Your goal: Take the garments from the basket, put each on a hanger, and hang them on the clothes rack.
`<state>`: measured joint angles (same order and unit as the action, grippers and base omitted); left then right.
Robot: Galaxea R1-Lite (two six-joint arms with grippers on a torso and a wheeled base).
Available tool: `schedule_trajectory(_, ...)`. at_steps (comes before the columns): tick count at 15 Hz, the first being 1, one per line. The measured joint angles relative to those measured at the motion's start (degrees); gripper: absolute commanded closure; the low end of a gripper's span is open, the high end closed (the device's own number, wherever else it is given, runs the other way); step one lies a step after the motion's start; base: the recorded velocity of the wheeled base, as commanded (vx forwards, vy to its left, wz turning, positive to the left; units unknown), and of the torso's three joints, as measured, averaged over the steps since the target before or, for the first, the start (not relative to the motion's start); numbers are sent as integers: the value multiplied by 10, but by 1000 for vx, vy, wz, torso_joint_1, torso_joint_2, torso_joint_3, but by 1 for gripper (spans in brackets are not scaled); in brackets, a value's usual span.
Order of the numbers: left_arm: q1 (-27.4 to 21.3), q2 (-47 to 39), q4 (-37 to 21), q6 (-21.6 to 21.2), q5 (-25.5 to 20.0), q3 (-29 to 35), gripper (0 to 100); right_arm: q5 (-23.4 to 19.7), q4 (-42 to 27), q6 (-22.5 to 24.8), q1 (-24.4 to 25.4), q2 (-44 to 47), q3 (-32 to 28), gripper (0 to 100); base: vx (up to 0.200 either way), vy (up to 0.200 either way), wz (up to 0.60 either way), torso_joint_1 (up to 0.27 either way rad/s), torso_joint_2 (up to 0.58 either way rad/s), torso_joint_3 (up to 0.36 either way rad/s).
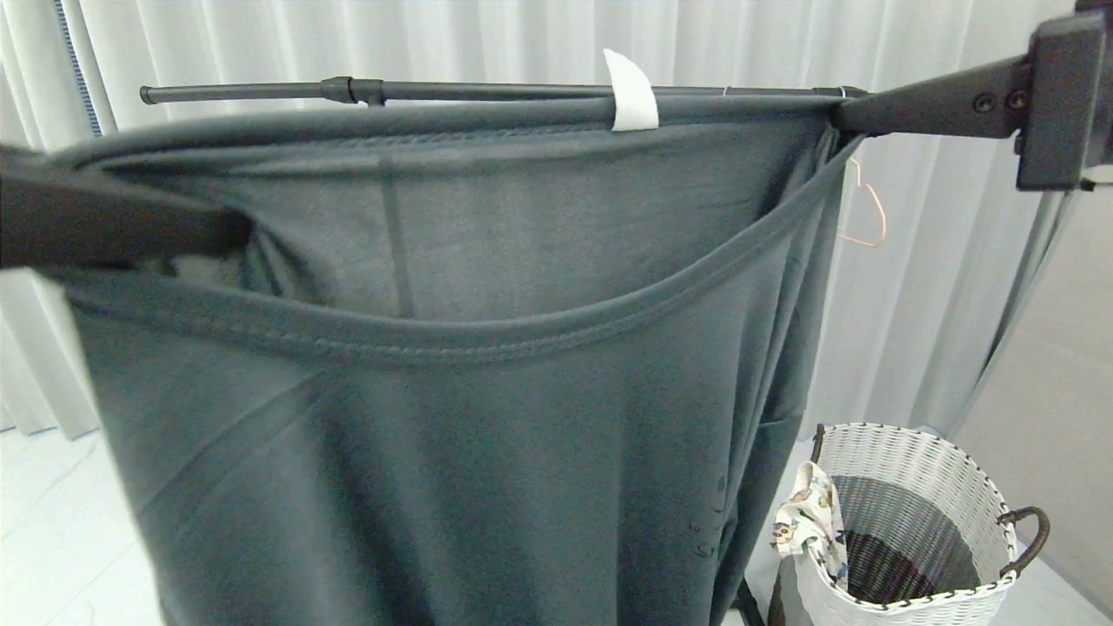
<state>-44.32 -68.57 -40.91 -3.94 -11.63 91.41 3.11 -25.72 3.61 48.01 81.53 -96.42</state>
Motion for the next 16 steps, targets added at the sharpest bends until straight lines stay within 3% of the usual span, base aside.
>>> schedule_trajectory(2, 16, -32, 83, -9, 28, -2, 100, 22, -7, 0, -6, -26, 34, 100, 0, 0, 0, 0, 0, 0)
schedule_trajectory(4, 21, -57, 118, -10, 51, 0, 100, 40, -11, -2, -8, -49, 52, 100, 0, 0, 0, 0, 0, 0)
schedule_trajectory(12, 16, -76, 142, -16, 55, 1, 100, 42, 2, -7, -8, -80, 67, 100, 0, 0, 0, 0, 0, 0)
schedule_trajectory(16, 15, -83, 159, -60, 67, 10, 100, 42, 0, -17, -8, -92, 83, 100, 0, 0, 0, 0, 0, 0)
